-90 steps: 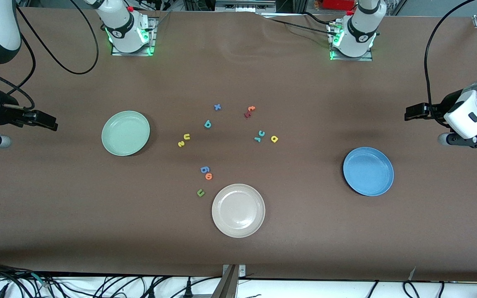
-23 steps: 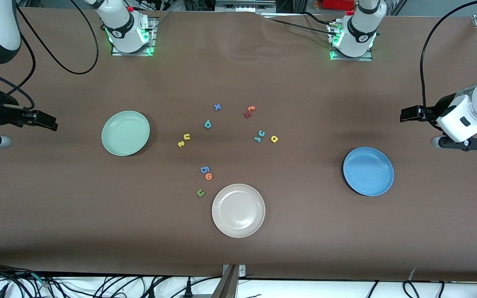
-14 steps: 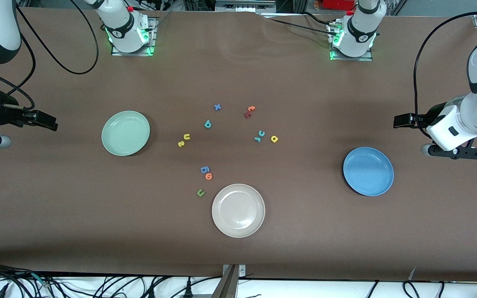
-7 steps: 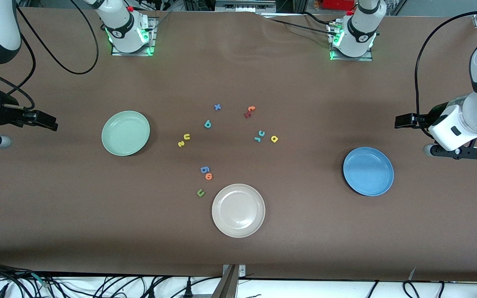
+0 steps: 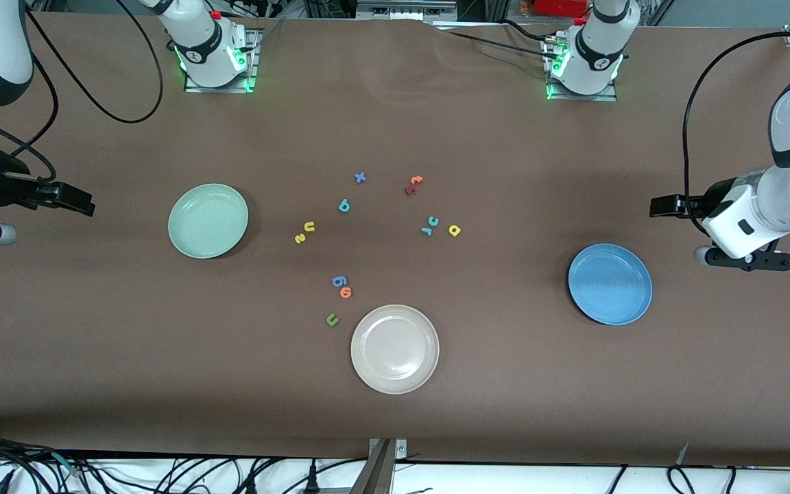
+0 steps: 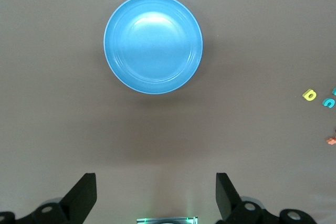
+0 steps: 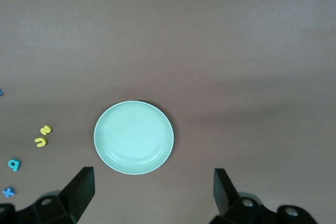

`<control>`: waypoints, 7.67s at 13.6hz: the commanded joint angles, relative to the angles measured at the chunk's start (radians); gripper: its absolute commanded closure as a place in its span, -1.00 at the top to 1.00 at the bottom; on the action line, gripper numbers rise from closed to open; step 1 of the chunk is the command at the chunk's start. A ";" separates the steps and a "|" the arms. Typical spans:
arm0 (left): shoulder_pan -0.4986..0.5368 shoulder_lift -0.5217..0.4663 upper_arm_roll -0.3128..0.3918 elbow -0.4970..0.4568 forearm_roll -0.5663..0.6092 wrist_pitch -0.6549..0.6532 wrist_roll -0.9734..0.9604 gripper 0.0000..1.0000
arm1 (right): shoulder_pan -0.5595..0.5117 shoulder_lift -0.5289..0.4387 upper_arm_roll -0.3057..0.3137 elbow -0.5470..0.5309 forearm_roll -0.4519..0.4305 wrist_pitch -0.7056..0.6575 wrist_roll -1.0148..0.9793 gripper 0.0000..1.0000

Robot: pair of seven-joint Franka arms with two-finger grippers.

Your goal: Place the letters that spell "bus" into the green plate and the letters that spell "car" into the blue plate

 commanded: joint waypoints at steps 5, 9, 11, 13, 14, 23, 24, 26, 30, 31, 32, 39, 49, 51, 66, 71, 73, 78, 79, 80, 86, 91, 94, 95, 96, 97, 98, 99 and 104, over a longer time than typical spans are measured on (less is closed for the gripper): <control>0.004 0.007 -0.002 0.024 -0.004 -0.005 0.012 1.00 | 0.006 -0.014 -0.006 -0.004 -0.019 -0.021 0.036 1.00; 0.001 0.007 -0.002 0.026 -0.005 -0.005 0.010 1.00 | 0.027 -0.013 0.039 -0.005 -0.011 -0.021 0.256 1.00; 0.004 0.007 -0.002 0.026 -0.005 -0.005 0.010 1.00 | 0.071 0.003 0.069 -0.007 -0.004 -0.021 0.420 1.00; 0.006 0.007 -0.002 0.026 -0.005 -0.005 0.012 1.00 | 0.142 0.038 0.085 -0.008 -0.004 -0.005 0.593 0.99; 0.007 0.007 -0.002 0.026 -0.005 -0.005 0.012 1.00 | 0.182 0.061 0.085 -0.010 -0.004 0.020 0.684 0.99; -0.012 0.030 -0.005 0.024 -0.030 0.006 -0.001 1.00 | 0.340 0.239 0.099 -0.227 0.046 0.505 1.263 0.99; -0.012 0.047 -0.005 0.024 -0.053 0.023 -0.001 1.00 | 0.340 0.242 0.120 -0.263 0.047 0.562 1.304 0.99; -0.064 0.081 -0.005 0.024 -0.064 0.044 -0.002 1.00 | 0.340 0.298 0.157 -0.283 0.056 0.640 1.414 0.99; -0.126 0.076 -0.007 0.026 -0.067 0.045 -0.004 1.00 | 0.340 0.392 0.195 -0.290 0.104 0.686 1.456 0.98; -0.144 0.076 -0.016 0.027 -0.056 0.045 -0.001 1.00 | 0.340 0.395 0.206 -0.313 0.105 0.709 1.459 0.98; -0.182 0.076 -0.016 0.027 -0.048 0.043 -0.011 1.00 | 0.340 0.395 0.214 -0.342 0.111 0.752 1.479 0.98; -0.282 0.086 -0.057 0.009 -0.060 0.173 -0.189 1.00 | 0.339 0.304 0.226 -0.479 0.118 0.775 1.496 0.81; -0.408 0.153 -0.063 -0.144 -0.062 0.411 -0.200 1.00 | 0.335 0.260 0.212 -0.613 0.118 0.952 1.498 0.77; -0.417 0.153 -0.069 -0.241 -0.062 0.564 -0.202 1.00 | 0.334 0.282 0.214 -0.611 0.118 0.976 1.498 0.77; -0.511 0.251 -0.068 -0.470 -0.048 1.006 -0.262 1.00 | 0.337 0.326 0.220 -0.579 0.168 1.022 1.467 -0.18; -0.540 0.268 -0.068 -0.508 -0.048 1.080 -0.268 1.00 | 0.339 0.336 0.221 -0.577 0.167 1.024 1.467 -0.15; -0.542 0.271 -0.068 -0.516 -0.048 1.098 -0.271 0.95 | 0.339 0.342 0.221 -0.577 0.165 1.027 1.466 -0.38; -0.548 0.271 -0.068 -0.522 -0.048 1.103 -0.271 0.65 | 0.337 0.339 0.221 -0.556 0.168 1.003 1.447 -0.72; -0.549 0.271 -0.068 -0.523 -0.047 1.105 -0.269 0.64 | 0.337 0.330 0.221 -0.533 0.168 0.942 1.447 -0.74; -0.549 0.270 -0.068 -0.526 -0.047 1.105 -0.269 0.63 | 0.334 0.322 0.218 -0.487 0.168 0.841 1.440 -0.74; -0.545 0.268 -0.068 -0.533 -0.047 1.103 -0.255 0.43 | 0.264 0.232 0.160 -0.303 0.170 0.353 1.219 -0.74; -0.545 0.268 -0.068 -0.533 -0.047 1.103 -0.255 0.16 | 0.248 0.179 -0.085 -0.317 0.171 0.179 0.677 -0.74; -0.545 0.268 -0.068 -0.533 -0.047 1.103 -0.255 -0.06 | 0.248 0.197 -0.160 -0.398 0.170 0.263 0.474 -0.74; -0.546 0.270 -0.068 -0.533 -0.047 1.103 -0.255 -0.14 | 0.246 0.207 -0.179 -0.433 0.170 0.324 0.417 -0.74; -0.546 0.270 -0.068 -0.533 -0.047 1.103 -0.255 -0.18 | 0.243 0.222 -0.185 -0.468 0.170 0.390 0.378 -0.74; -0.546 0.270 -0.068 -0.533 -0.047 1.103 -0.255 -0.22 | 0.239 0.236 -0.185 -0.496 0.170 0.442 0.364 -0.74; -0.546 0.270 -0.068 -0.533 -0.047 1.105 -0.255 -0.33 | 0.239 0.243 -0.185 -0.523 0.170 0.488 0.350 -0.74; -0.546 0.271 -0.068 -0.533 -0.047 1.105 -0.255 -0.40 | 0.239 0.251 -0.185 -0.546 0.170 0.525 0.337 -0.74; -0.546 0.270 -0.068 -0.531 -0.047 1.103 -0.255 -0.71 | 0.237 0.274 -0.185 -0.562 0.171 0.535 0.313 -0.56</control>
